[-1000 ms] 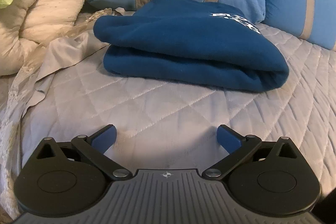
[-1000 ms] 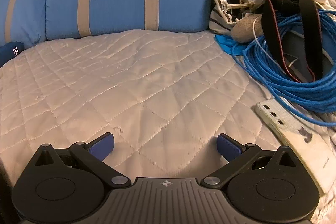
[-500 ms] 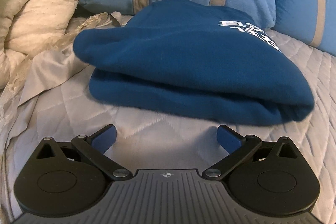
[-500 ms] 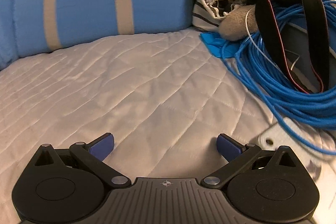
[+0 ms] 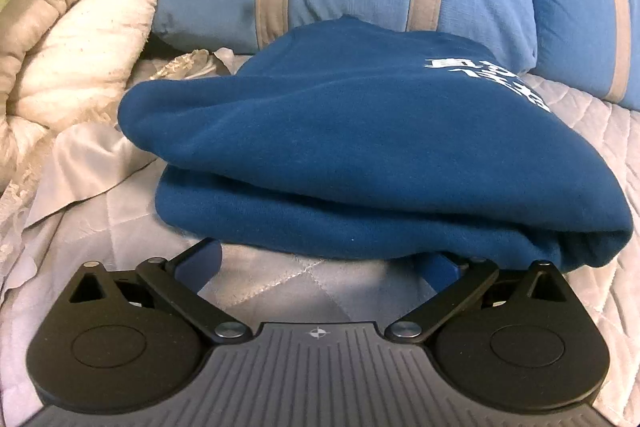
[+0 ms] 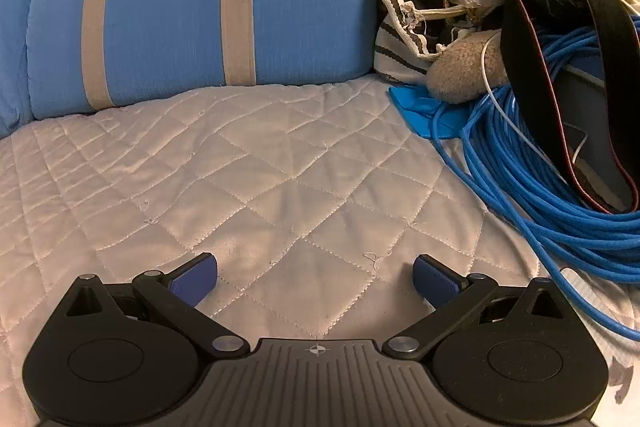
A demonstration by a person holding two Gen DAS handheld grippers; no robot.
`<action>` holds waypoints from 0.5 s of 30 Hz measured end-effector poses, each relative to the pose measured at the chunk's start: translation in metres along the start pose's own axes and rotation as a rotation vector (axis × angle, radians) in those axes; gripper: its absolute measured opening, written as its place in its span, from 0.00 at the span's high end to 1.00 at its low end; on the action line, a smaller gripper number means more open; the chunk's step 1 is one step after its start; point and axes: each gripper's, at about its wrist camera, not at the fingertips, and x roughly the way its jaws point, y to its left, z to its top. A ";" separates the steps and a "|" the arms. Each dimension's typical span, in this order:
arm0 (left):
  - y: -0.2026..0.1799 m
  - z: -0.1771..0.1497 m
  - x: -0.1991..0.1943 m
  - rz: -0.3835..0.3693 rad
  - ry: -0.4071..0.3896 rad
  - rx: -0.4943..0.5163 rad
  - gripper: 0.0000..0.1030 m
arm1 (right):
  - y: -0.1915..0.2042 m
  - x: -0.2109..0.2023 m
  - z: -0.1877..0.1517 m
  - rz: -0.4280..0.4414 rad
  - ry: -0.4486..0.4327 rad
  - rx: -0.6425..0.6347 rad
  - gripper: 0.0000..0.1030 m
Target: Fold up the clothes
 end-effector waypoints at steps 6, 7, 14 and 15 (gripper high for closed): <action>-0.001 0.000 0.000 0.002 -0.002 0.002 0.00 | 0.001 -0.001 -0.002 -0.004 -0.007 -0.002 0.00; -0.001 0.000 0.001 0.003 -0.002 0.003 0.00 | 0.001 -0.001 -0.002 -0.004 -0.007 -0.002 0.00; -0.002 -0.001 0.001 0.006 -0.004 0.004 0.00 | 0.000 -0.001 -0.003 -0.001 -0.012 0.001 0.00; -0.002 -0.001 0.001 0.006 -0.005 0.005 0.00 | 0.000 -0.001 -0.003 0.000 -0.012 0.001 0.00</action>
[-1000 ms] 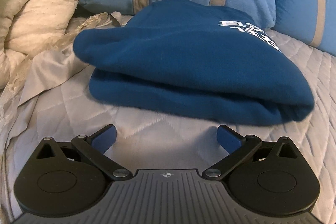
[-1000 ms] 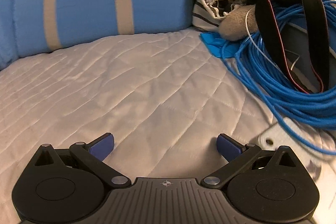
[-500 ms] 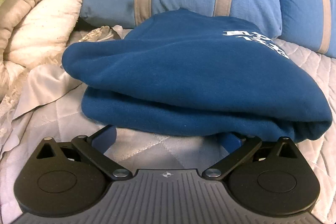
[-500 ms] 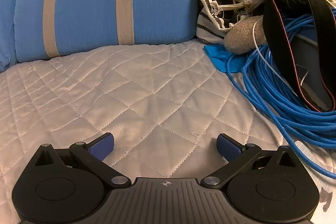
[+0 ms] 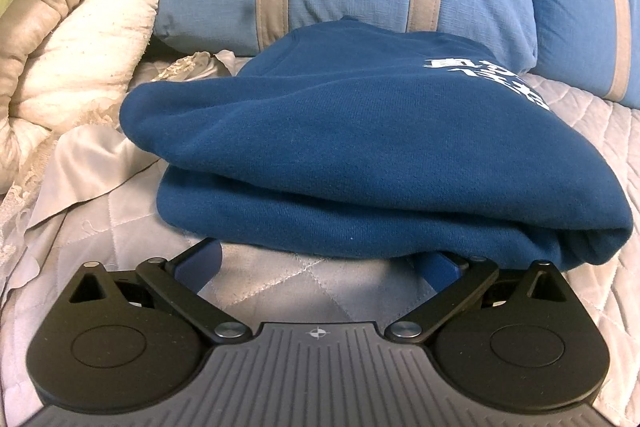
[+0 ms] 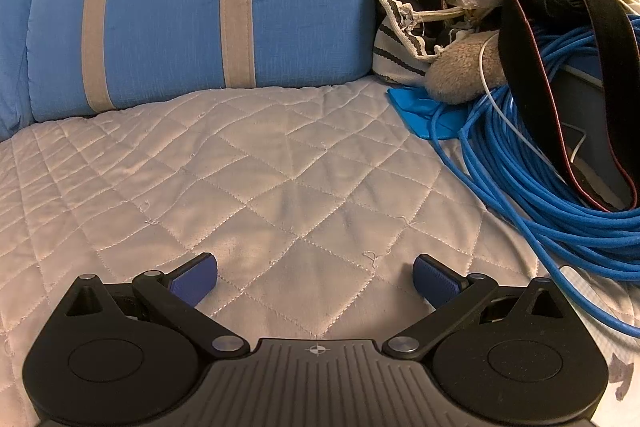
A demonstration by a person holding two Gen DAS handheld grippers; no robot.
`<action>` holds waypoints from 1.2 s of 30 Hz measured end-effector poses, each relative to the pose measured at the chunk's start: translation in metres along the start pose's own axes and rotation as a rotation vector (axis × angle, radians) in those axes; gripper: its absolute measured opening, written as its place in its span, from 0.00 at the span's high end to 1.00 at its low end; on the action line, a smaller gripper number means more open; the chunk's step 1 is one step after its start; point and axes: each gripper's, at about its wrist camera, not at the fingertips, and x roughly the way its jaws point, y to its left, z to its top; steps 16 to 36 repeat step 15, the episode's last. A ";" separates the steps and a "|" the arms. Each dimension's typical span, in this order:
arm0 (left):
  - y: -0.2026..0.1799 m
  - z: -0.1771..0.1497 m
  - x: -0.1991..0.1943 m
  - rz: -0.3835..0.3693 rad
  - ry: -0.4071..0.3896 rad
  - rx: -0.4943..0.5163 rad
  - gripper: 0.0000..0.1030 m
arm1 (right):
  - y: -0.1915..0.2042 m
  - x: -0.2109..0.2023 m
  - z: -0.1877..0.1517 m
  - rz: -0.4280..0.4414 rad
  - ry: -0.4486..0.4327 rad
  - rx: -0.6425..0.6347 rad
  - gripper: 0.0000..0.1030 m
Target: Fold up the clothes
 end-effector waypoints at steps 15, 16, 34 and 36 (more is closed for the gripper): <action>-0.001 -0.001 0.000 0.003 -0.004 0.002 0.00 | 0.000 -0.001 -0.002 0.004 -0.006 0.000 0.00; -0.001 -0.001 0.000 0.003 -0.004 0.002 0.00 | 0.000 -0.001 -0.002 0.004 -0.006 0.000 0.00; -0.001 -0.001 0.000 0.003 -0.004 0.002 0.00 | 0.000 -0.001 -0.002 0.004 -0.006 0.000 0.00; -0.001 -0.001 0.000 0.003 -0.004 0.002 0.00 | 0.000 -0.001 -0.002 0.004 -0.006 0.000 0.00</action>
